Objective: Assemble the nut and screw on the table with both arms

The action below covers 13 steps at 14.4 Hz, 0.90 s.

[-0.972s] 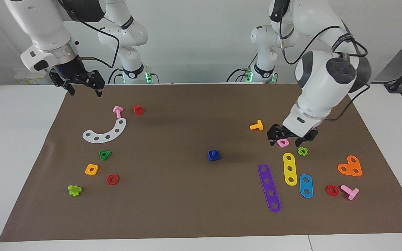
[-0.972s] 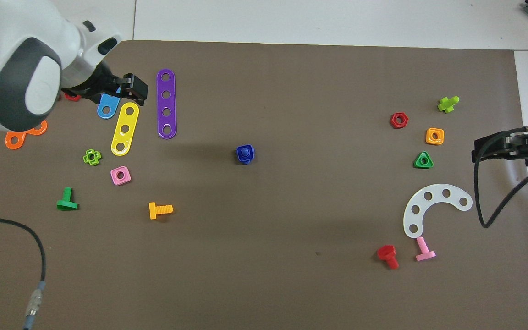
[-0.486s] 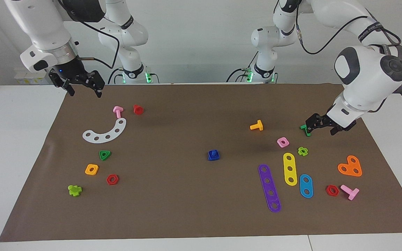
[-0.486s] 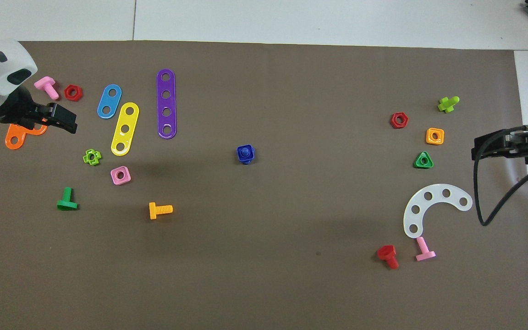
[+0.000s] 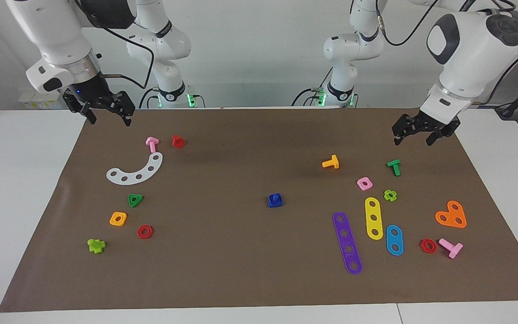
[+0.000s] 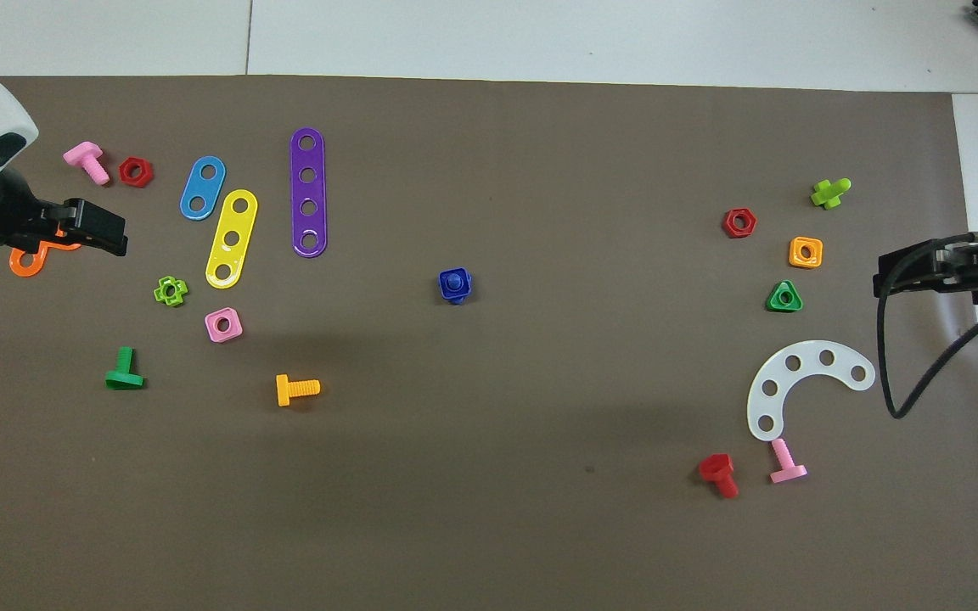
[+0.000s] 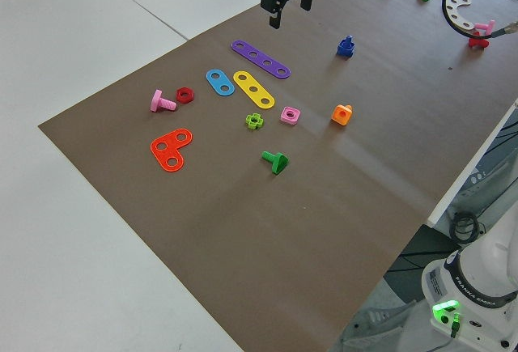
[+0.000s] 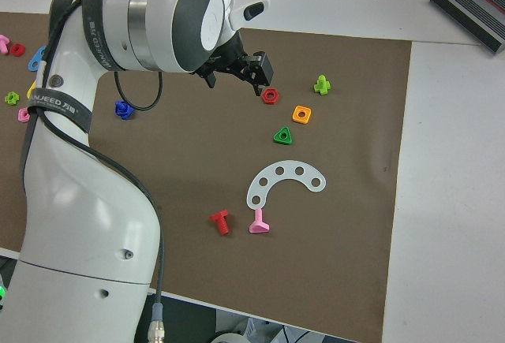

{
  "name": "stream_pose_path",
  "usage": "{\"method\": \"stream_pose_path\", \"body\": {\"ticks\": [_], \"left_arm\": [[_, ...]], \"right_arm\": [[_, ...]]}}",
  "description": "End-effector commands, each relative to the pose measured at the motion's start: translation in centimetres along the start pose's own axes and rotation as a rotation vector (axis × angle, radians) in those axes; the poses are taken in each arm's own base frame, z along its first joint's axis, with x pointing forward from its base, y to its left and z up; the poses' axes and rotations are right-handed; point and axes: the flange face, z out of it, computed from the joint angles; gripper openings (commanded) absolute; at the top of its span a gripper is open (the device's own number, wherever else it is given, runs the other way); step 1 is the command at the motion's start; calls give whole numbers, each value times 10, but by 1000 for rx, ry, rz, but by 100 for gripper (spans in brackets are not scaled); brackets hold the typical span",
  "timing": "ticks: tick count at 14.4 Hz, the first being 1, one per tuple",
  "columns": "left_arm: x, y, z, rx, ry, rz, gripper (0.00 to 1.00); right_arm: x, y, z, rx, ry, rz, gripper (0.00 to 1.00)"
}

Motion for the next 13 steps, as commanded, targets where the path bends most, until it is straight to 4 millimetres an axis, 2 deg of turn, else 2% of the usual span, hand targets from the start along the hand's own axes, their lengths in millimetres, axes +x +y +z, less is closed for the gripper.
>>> {"method": "stream_pose_path", "body": {"ticks": [1,6,13], "left_arm": [[-20,8,-12,29,2,-6,100],[-16,7,-23,31,45,5,100],[-11,8,-25,29,83,14,100]], "right_arm": [[-6,1,-1,11,11,0,100],[-5,-1,-1,17,23,2,100],[-5,1,-1,17,22,3,100]]}}
